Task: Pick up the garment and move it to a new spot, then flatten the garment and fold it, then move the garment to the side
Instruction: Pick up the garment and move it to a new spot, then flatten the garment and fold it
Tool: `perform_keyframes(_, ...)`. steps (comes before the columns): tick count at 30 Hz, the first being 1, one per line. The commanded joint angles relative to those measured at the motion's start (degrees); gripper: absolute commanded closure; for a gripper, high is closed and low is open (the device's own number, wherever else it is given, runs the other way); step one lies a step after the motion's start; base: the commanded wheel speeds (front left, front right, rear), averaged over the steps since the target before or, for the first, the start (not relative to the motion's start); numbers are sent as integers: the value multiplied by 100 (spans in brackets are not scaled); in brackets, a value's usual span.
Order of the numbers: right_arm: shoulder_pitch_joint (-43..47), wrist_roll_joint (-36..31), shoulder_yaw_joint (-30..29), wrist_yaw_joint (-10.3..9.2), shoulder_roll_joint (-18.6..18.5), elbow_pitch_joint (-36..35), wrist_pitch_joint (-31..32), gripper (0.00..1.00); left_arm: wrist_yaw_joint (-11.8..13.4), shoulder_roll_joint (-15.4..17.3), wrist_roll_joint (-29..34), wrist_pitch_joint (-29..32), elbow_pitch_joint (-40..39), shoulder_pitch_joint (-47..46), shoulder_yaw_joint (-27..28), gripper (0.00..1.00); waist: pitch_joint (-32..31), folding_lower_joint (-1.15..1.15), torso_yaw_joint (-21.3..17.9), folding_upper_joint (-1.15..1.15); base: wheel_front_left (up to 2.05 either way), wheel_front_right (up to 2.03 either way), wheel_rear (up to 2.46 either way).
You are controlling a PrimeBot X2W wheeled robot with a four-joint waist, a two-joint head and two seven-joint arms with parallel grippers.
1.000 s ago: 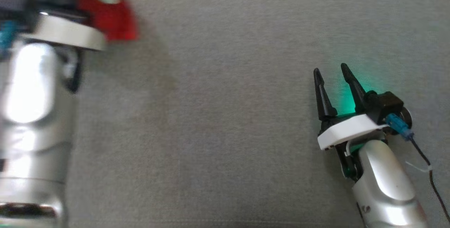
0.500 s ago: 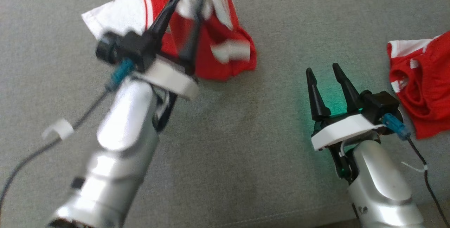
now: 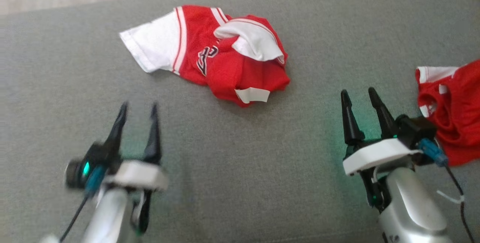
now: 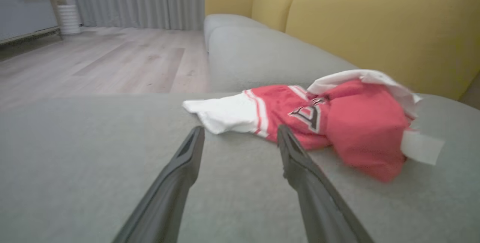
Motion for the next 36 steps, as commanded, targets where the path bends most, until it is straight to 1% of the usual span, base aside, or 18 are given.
perform_keyframes(1, -8, 30, 115, -5, -7, -152, 1, 0, 57, 122, 85, -29, -277, 161, 365, 0, -203, 1, 123, 0, 0, 0, 0)
perform_keyframes(4, 132, 20, 139, -5, -7, -112, 1, 0, 135, 86, 151, -29, -460, 748, 777, 0, -376, 1, 179, 0, 0, 0, 0)
perform_keyframes(7, 251, 18, 157, -5, -7, -53, 1, 0, 136, 15, 203, -29, -554, 1267, 1095, 0, -526, 1, 217, 0, 0, 0, 0)
perform_keyframes(11, 397, 17, 198, -5, -7, 32, 1, 0, 120, -81, 301, -29, -692, 1778, 1330, 0, -650, 1, 266, 0, 0, 0, 0)
perform_keyframes(14, 437, -33, 182, -5, -7, 53, 1, 0, 101, -124, 352, -29, -757, 1922, 1396, 0, -691, 1, 315, 0, 0, 0, 0)
perform_keyframes(19, 366, -85, 63, -5, -7, 38, 1, 0, 31, -148, 400, -29, -780, 1902, 1352, 0, -650, 1, 427, 0, 0, 0, 0)
perform_keyframes(23, 150, -234, 203, -5, -7, 54, 1, 0, -53, -155, 365, -29, -741, 1765, 1144, 0, -540, 1, 648, 0, 0, 0, 0)
perform_keyframes(27, -306, -388, 408, -5, -7, 142, 1, 0, -31, -156, 243, -29, -675, 1619, 807, 0, -361, 1, 945, 0, 0, 0, 0)
perform_keyframes(32, -1016, -848, 509, -5, -7, 624, 1, 0, 4, -157, 87, -29, -607, 1480, 508, 0, -95, 1, 1317, 0, 0, 0, 0)
perform_keyframes(36, -1465, -1424, 240, -5, -7, 1199, 1, 0, 33, -157, -24, -29, -576, 1400, 399, 0, 66, 1, 1546, 0, 0, 0, 0)
